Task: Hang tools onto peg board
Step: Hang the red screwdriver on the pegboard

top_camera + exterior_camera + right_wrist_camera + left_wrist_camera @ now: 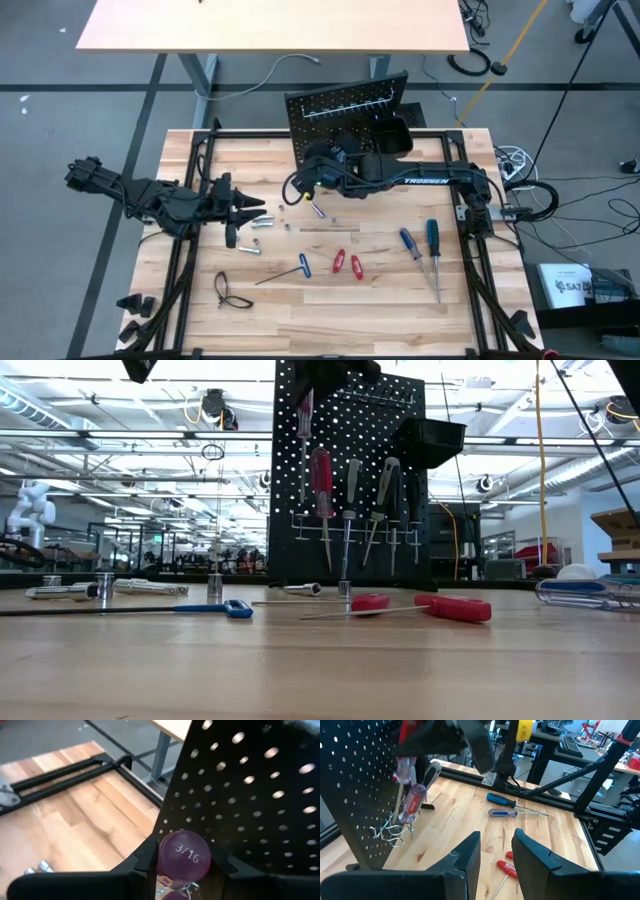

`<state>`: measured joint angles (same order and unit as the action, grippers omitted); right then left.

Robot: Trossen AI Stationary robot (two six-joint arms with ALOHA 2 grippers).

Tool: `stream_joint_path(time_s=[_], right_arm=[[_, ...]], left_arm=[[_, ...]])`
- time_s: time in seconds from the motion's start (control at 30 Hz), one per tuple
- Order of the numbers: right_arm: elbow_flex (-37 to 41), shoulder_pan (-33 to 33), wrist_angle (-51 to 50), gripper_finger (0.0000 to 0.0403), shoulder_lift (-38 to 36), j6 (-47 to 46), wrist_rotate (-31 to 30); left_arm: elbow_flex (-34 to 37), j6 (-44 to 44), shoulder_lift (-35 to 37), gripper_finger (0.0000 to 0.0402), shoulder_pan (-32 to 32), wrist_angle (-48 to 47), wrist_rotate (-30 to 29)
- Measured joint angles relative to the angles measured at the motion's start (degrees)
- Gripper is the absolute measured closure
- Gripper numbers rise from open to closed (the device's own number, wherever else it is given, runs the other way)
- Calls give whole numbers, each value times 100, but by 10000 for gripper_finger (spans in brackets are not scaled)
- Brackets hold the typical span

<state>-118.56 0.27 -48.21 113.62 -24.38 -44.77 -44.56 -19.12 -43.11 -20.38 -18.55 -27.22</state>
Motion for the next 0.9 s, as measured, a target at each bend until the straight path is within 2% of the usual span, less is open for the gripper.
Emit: stream_joint_path(time_s=[0.73,0.9], right_arm=[[3,-119,-89,319,417,-199,281],[4,-272,-140,319,448,-351,598]], left_arm=[[-2,5,0,288,0,-9,-1],[-7,5,0,288,0,-22,0]])
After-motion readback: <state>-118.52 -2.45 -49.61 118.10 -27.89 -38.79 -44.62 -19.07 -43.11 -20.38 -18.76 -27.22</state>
